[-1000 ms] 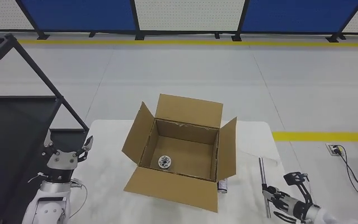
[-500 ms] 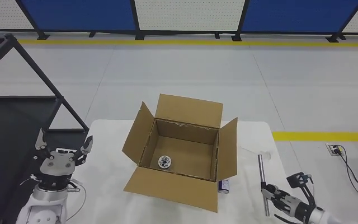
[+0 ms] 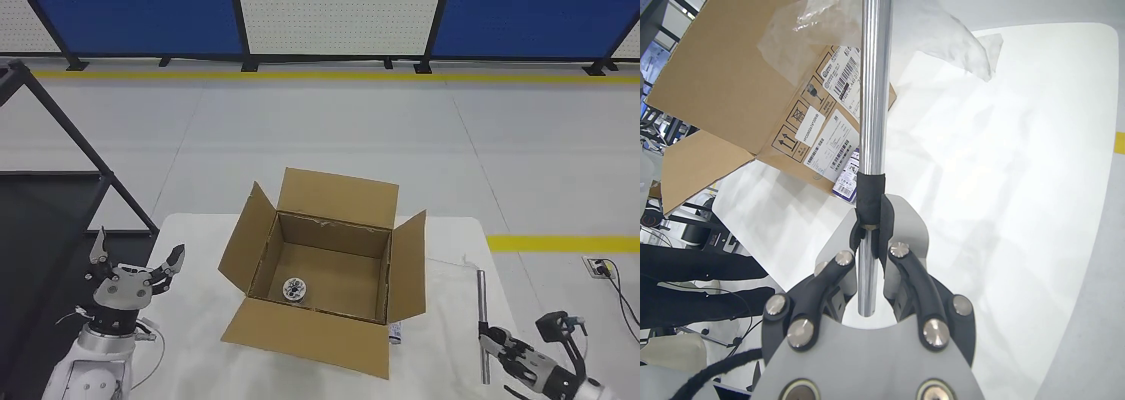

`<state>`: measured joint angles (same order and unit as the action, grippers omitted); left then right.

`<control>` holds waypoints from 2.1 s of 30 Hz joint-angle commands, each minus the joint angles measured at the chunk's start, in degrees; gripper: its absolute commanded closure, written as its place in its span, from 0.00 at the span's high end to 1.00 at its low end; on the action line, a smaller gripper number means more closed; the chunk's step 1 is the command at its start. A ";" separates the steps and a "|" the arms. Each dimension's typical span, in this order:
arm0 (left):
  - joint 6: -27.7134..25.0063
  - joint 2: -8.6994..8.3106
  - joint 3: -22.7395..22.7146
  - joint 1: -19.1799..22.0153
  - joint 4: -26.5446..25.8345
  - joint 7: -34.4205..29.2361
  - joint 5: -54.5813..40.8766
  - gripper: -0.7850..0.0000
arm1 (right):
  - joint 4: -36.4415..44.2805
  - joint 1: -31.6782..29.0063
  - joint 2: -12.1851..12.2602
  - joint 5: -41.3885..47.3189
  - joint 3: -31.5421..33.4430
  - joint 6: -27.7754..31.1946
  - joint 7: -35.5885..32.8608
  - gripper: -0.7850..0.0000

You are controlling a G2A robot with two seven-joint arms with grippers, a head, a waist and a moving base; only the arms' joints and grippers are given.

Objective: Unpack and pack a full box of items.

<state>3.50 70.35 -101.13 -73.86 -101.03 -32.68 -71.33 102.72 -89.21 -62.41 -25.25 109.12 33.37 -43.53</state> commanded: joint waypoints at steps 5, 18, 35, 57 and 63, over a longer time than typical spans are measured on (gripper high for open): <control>0.07 -0.01 0.19 0.45 0.55 0.22 -0.01 1.00 | 0.53 -0.95 0.33 1.07 0.78 0.21 1.58 0.00; 0.10 -0.05 0.35 0.83 1.10 0.06 -0.06 1.00 | 1.67 -3.27 0.98 3.16 2.17 0.60 3.74 0.00; 0.23 -0.11 0.09 0.82 1.57 -0.48 -0.66 1.00 | 3.78 -6.36 1.58 5.35 4.53 0.74 7.38 0.00; -0.15 -0.17 -0.84 0.48 2.14 -0.86 -1.72 1.00 | 4.38 -4.45 2.94 5.35 1.98 -0.43 1.05 0.00; 0.02 -0.20 -1.06 0.59 2.37 -0.79 -2.00 1.00 | 1.97 -1.97 3.32 4.37 -0.18 -2.06 0.11 0.00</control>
<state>3.54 70.16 -102.18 -73.30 -98.71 -33.50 -73.30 105.24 -91.34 -59.09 -21.17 109.07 31.70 -43.96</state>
